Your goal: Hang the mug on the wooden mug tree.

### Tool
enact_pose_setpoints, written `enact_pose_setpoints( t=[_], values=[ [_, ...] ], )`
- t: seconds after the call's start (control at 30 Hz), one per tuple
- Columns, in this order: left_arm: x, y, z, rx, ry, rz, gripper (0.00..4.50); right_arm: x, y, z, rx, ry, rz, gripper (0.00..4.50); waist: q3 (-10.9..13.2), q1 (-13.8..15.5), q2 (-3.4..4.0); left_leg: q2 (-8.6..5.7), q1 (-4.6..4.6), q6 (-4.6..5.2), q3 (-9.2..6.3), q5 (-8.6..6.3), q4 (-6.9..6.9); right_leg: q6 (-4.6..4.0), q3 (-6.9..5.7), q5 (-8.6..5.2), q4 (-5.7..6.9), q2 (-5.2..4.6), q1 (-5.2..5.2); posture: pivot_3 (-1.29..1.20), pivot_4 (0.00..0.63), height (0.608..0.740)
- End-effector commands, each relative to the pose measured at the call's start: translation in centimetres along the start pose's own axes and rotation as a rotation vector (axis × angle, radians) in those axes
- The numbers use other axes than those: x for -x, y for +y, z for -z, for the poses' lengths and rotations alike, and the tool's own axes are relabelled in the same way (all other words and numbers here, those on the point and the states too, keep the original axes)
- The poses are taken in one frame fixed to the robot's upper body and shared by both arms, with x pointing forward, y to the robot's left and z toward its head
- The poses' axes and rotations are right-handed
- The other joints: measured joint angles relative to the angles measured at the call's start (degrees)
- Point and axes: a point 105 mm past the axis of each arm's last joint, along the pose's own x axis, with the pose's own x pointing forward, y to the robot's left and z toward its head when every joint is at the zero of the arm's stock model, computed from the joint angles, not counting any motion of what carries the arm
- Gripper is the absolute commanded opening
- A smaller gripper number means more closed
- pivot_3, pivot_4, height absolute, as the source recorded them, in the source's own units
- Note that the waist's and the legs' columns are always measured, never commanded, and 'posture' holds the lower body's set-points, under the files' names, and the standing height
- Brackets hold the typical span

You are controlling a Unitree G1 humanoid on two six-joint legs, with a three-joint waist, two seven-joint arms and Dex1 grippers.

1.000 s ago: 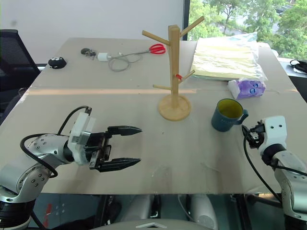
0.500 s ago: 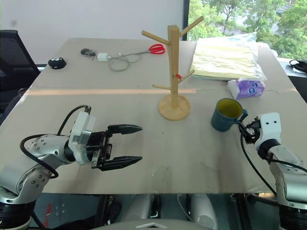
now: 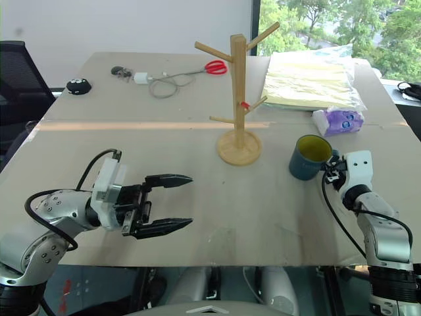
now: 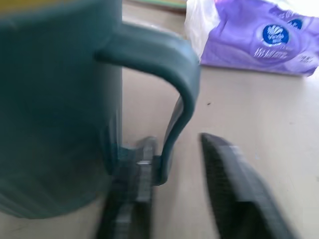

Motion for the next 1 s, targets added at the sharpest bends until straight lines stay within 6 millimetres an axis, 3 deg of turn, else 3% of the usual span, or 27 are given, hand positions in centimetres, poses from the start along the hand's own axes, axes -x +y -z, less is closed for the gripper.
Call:
enact_pose_setpoints(
  t=[0.03,0.27,0.4,0.63,0.83,1.0],
  values=[
    [0.3,-0.4,-1.1,-0.039,-0.045,0.009,4.50,0.0,-0.2,-1.8,0.027,-0.072,-0.010,0.07,0.00,0.00,0.00,0.00,0.00,0.00,0.00,0.00,0.00,0.00,0.00,0.00,0.00,0.00,0.00,0.00,0.150,0.740],
    [1.0,0.9,-1.7,-0.022,-0.144,-0.129,4.50,1.1,0.5,-5.3,0.064,-0.157,-0.080,0.07,0.05,0.03,0.08,0.00,0.00,0.00,0.01,0.00,0.01,0.01,0.01,0.01,0.00,-0.01,0.00,0.00,0.150,0.740],
    [2.1,1.9,-2.4,-0.090,-0.272,-0.227,4.50,2.1,2.9,-8.8,0.118,-0.216,-0.187,0.07,0.04,-0.04,0.11,0.01,0.00,0.00,-0.01,0.00,0.01,0.05,0.00,0.04,0.00,0.00,0.01,0.00,0.150,0.740],
    [5.0,1.7,-1.7,-0.034,-0.242,-0.229,4.50,3.9,8.6,-13.0,0.279,-0.214,-0.316,0.07,0.05,-0.24,0.11,0.06,0.00,0.00,-0.07,0.00,-0.01,-0.01,-0.09,0.00,0.01,0.02,-0.02,0.00,0.150,0.740],
    [5.7,1.8,-1.0,-0.023,-0.220,-0.237,4.50,4.3,12.1,-15.4,0.369,-0.201,-0.360,0.07,0.05,-0.34,0.08,0.02,-0.06,0.00,-0.07,0.00,0.03,-0.01,-0.12,0.00,-0.03,-0.07,-0.04,0.00,0.150,0.740],
    [5.9,1.2,-1.6,-0.023,-0.255,-0.205,4.50,3.8,12.8,-16.2,0.396,-0.179,-0.351,0.07,0.04,-0.14,0.07,0.02,-0.17,-0.01,-0.16,0.00,0.02,-0.03,-0.21,0.00,-0.04,-0.10,-0.11,0.00,0.150,0.740]
  ],
)
